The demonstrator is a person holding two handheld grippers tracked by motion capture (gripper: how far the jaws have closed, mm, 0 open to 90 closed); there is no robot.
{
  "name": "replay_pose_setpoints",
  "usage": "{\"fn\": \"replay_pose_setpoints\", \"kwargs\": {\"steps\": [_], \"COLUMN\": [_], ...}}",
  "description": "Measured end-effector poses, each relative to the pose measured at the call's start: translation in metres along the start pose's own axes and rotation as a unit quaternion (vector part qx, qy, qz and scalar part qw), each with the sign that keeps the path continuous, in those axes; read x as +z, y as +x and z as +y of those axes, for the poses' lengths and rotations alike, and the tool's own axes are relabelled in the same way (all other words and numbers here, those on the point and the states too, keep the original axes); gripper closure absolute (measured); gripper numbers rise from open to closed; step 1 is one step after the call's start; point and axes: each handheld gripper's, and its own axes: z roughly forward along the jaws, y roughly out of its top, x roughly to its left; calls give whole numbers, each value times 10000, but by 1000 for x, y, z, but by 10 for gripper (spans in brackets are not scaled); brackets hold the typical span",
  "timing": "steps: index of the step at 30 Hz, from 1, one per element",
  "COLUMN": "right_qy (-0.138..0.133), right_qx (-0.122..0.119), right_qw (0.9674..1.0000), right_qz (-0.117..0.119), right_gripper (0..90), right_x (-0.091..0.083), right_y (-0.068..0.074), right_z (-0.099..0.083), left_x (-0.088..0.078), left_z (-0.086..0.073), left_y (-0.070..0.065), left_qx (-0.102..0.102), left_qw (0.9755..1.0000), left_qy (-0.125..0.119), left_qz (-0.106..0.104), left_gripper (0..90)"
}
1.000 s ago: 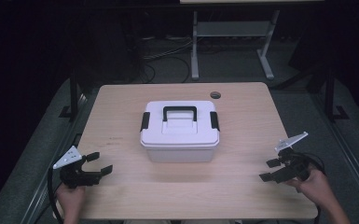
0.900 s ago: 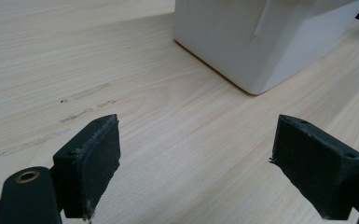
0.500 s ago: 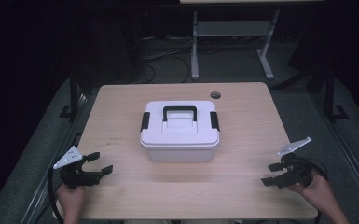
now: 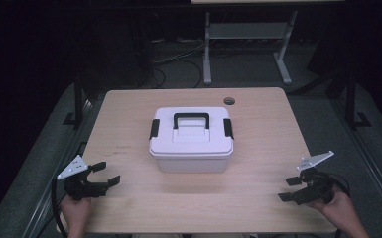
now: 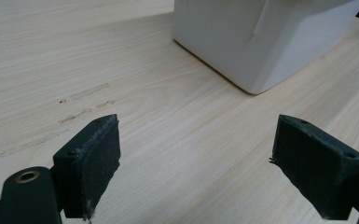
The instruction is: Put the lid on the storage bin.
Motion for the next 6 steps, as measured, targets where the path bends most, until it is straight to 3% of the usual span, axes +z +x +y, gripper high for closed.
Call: {"fn": "replay_pose_setpoints", "kwargs": {"steps": [6], "right_qy": [-56], "right_qx": [-69], "right_qw": [10000], "right_qz": [20], "right_gripper": [246], "right_x": [1], "right_y": [6], "right_z": [-5], "left_x": [0], "left_z": [0], "left_y": [0], "left_qx": [22], "left_qw": [10000], "left_qy": [35], "left_qz": [13], "left_gripper": [145]}}
